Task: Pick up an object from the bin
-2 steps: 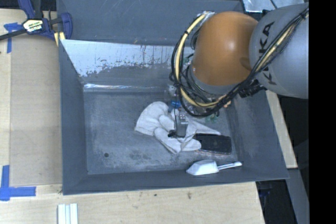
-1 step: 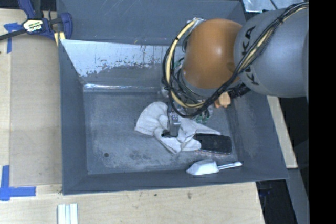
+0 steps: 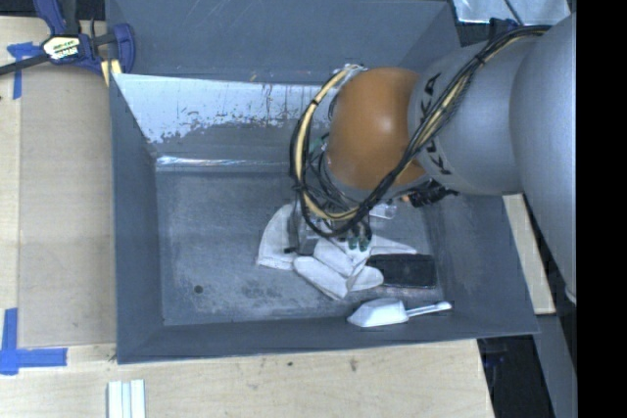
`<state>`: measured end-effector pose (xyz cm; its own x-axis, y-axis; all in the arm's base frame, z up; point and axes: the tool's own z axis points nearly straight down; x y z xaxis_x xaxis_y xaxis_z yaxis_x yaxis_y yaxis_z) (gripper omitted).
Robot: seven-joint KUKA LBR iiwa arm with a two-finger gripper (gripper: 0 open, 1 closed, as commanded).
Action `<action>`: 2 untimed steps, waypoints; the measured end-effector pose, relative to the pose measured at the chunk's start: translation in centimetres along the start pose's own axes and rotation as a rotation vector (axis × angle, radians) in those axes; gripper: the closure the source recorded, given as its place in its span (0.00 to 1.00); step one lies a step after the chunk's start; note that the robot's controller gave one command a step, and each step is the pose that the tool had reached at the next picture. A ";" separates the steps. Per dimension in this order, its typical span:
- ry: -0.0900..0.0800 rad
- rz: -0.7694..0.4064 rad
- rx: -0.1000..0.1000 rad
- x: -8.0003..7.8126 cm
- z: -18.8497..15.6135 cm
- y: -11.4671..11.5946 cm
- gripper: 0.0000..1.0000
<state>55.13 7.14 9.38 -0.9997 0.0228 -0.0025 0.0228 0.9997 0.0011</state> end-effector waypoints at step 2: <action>-0.003 -0.174 0.002 -2.5 0.7 -4.2 0.00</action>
Offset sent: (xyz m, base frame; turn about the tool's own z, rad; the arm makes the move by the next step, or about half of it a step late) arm 0.0230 -0.0406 -0.0073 -0.1767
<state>57.56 2.92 8.68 -0.9885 -0.1511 -0.0052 -0.1510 0.9885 -0.0016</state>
